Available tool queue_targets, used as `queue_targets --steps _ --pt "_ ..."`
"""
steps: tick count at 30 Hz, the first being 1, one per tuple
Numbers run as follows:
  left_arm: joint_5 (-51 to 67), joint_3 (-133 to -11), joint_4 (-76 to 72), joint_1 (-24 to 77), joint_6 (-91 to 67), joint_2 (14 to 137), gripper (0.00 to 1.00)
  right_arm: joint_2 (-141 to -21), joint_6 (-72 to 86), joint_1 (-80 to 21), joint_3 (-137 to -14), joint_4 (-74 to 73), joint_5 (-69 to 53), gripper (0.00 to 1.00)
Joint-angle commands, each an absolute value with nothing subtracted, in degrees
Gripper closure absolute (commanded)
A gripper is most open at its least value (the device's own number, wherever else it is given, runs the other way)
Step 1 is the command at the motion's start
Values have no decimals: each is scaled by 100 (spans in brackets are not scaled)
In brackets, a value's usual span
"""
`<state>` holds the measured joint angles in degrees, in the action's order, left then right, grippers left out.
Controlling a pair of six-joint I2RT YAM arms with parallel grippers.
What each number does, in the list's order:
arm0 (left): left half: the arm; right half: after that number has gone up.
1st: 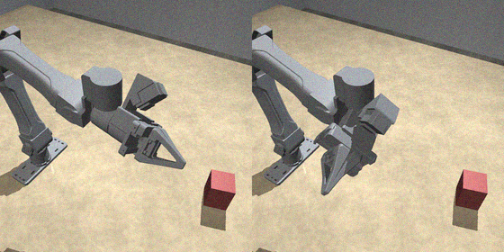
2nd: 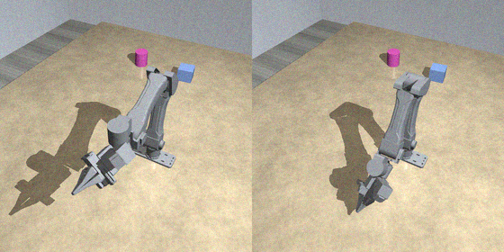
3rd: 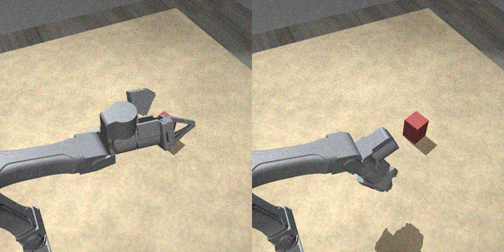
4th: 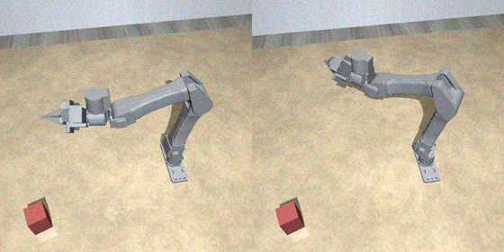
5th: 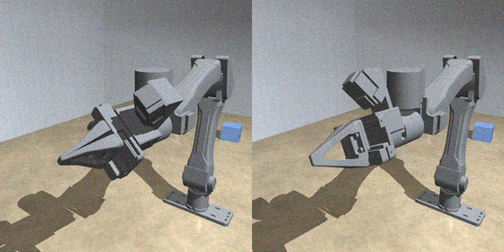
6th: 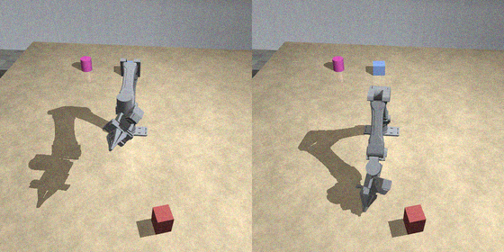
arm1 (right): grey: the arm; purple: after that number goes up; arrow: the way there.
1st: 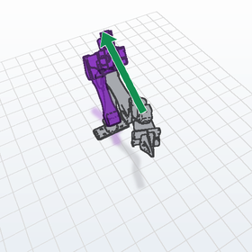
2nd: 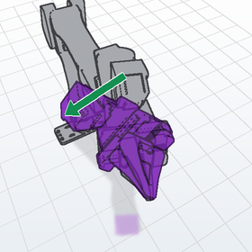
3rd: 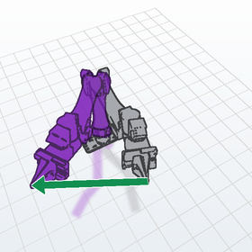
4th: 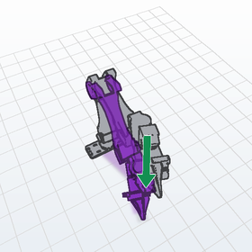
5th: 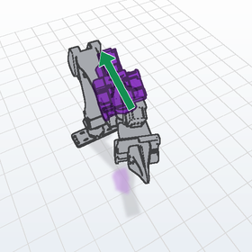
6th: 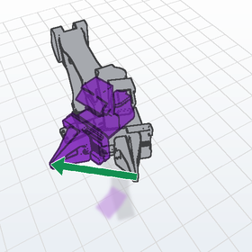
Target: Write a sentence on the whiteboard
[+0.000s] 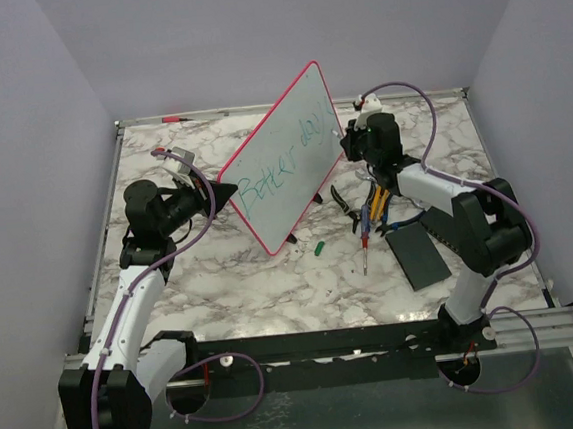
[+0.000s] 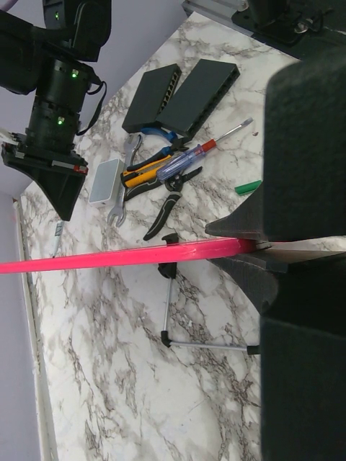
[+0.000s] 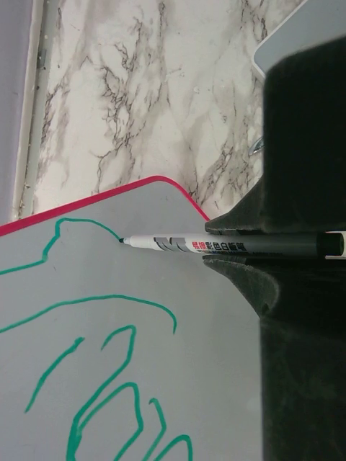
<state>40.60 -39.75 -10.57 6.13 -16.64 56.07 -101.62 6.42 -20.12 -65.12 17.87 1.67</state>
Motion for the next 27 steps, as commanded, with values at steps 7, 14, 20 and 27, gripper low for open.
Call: queue_targets --steps 7,14,20,27 --pt "4451 -3688 -97 747 -1314 5697 100 -9748 793 -2297 -6249 1800 190 99" --pt "4314 -3685 -97 747 -1335 5678 100 -9220 894 -2301 -5902 1747 1074 100" --pt "4233 -3677 -88 745 -1344 5672 100 -8597 979 -2302 -5527 1609 1112 99" --pt "4194 -3694 -31 747 -1315 5669 100 -8027 1021 -2297 -5215 1464 896 99"
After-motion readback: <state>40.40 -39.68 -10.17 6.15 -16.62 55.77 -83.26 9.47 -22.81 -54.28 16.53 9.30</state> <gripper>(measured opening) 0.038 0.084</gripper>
